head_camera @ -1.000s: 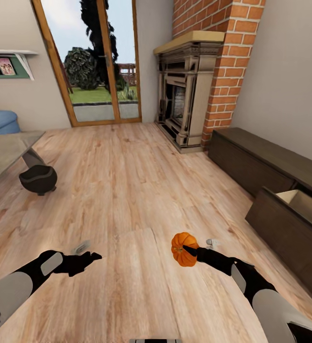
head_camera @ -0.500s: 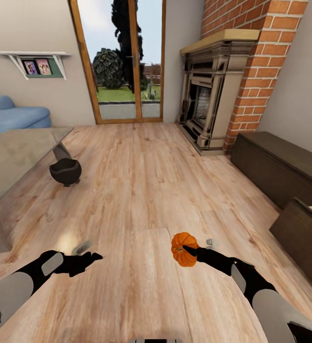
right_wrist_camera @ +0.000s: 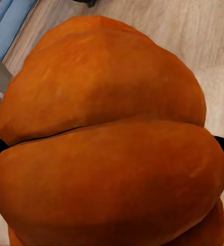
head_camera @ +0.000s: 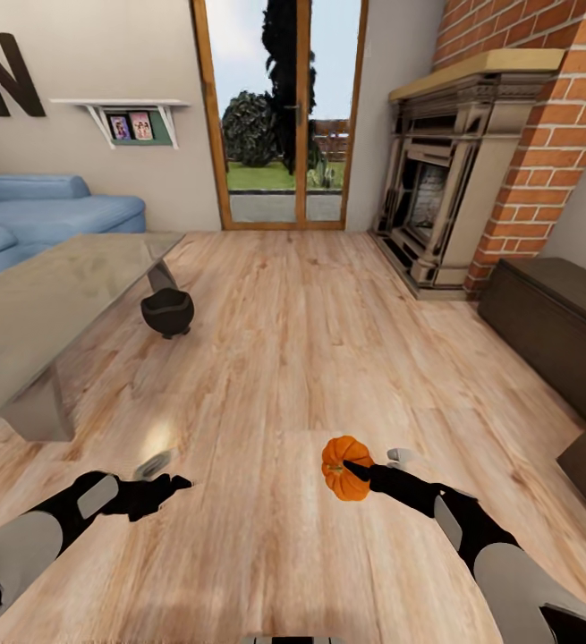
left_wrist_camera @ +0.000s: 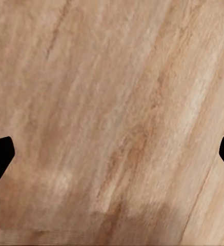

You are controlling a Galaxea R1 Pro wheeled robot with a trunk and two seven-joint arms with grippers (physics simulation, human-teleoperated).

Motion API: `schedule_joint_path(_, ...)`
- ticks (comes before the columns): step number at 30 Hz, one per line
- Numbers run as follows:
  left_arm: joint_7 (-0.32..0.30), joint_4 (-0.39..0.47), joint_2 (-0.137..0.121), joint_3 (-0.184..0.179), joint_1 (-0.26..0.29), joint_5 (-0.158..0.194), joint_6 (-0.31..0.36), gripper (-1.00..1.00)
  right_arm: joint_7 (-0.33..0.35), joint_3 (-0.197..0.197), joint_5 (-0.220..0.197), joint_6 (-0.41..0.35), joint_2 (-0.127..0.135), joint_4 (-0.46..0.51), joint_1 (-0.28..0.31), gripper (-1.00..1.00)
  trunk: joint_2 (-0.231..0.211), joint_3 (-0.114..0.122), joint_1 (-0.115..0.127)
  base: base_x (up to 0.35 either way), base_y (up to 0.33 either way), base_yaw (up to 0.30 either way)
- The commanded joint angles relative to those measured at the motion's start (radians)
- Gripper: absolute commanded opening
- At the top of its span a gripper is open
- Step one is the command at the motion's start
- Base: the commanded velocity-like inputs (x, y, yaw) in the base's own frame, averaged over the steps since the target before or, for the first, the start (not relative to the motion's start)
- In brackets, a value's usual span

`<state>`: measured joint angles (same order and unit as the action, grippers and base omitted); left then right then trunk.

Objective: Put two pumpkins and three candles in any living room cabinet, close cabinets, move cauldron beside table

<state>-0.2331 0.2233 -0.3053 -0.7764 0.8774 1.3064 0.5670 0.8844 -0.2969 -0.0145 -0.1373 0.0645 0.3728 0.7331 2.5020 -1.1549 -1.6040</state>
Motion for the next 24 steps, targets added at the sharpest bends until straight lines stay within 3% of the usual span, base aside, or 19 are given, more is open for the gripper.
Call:
schedule_joint_path(1,0.000,-0.009,0.000,0.000,0.000,0.001,-0.007,1.00,0.001,-0.002,-0.004,-0.001,0.000,0.000,0.000,-1.00,0.000,0.000,0.000,0.000,0.000,0.271)
schedule_joint_path(10,-0.003,-0.024,0.012,0.001,0.000,-0.001,-0.047,1.00,0.003,0.000,-0.004,-0.003,-0.004,0.001,0.000,-1.00,0.000,0.000,0.000,0.000,0.000,0.273)
schedule_joint_path(13,-0.003,-0.025,0.012,0.002,0.000,-0.001,-0.048,1.00,-0.010,0.009,0.032,-0.003,-0.032,0.002,0.000,-1.00,0.000,0.000,0.000,0.000,0.000,0.284)
schedule_joint_path(18,-0.003,-0.025,0.012,0.002,0.000,-0.001,-0.048,1.00,-0.064,0.013,0.102,-0.002,-0.042,0.003,0.000,-1.00,0.000,0.000,0.000,0.000,0.000,0.285)
schedule_joint_path(24,-0.003,-0.048,0.014,0.002,0.000,0.001,-0.048,1.00,-0.086,0.013,0.110,-0.002,-0.043,0.002,0.000,-1.00,0.000,0.000,0.000,0.000,0.000,0.285)
